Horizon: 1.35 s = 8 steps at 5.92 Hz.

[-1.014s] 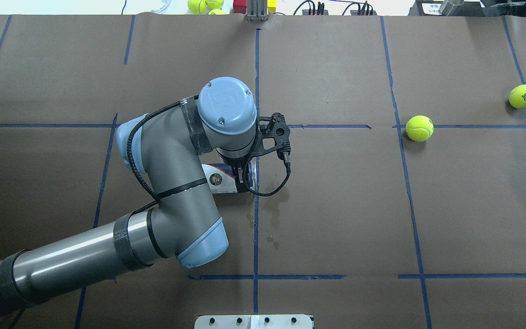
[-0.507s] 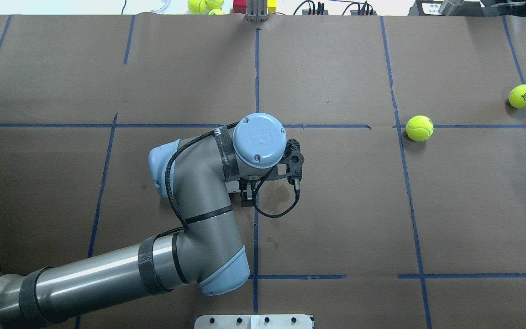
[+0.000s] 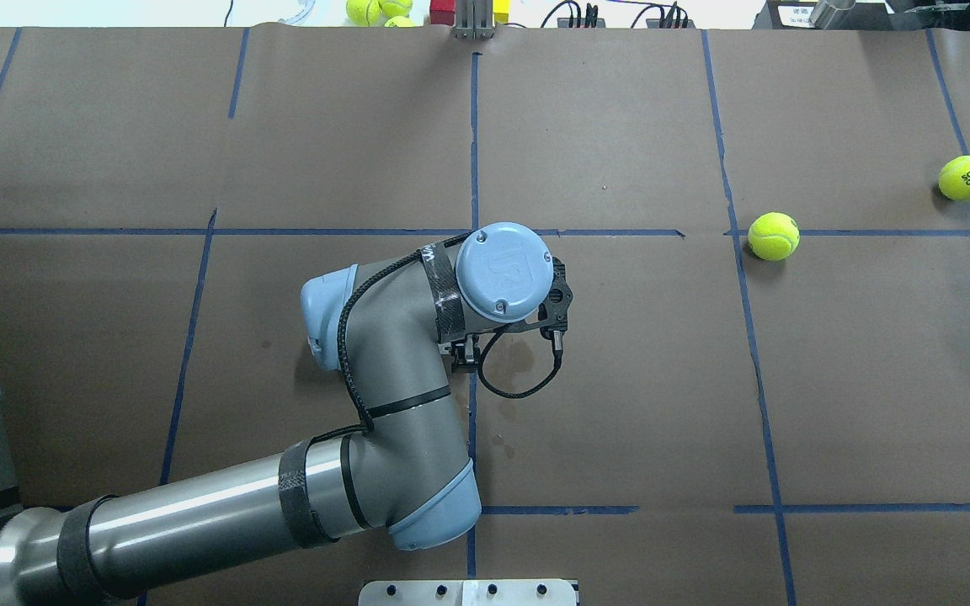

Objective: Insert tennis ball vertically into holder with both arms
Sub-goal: 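Grasp the can's closed end with the left gripper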

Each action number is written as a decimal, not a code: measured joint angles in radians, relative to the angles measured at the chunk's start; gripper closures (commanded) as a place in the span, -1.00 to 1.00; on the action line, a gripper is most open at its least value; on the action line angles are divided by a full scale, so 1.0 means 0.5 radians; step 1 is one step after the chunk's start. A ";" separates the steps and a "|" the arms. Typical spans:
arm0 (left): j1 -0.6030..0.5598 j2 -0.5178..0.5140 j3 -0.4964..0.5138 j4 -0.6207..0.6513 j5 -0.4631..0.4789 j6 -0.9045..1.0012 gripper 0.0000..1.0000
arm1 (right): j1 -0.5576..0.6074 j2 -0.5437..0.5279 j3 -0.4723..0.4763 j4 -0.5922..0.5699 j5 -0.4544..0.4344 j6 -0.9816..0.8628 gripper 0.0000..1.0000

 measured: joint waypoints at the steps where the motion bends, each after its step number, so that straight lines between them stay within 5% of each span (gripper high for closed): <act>1: 0.015 0.006 0.023 -0.005 0.021 -0.008 -0.99 | 0.000 -0.003 -0.002 -0.001 0.019 0.000 -1.00; 8: 0.043 0.057 0.087 -0.153 0.123 -0.019 -0.99 | 0.000 -0.016 -0.002 0.001 0.053 0.002 -1.00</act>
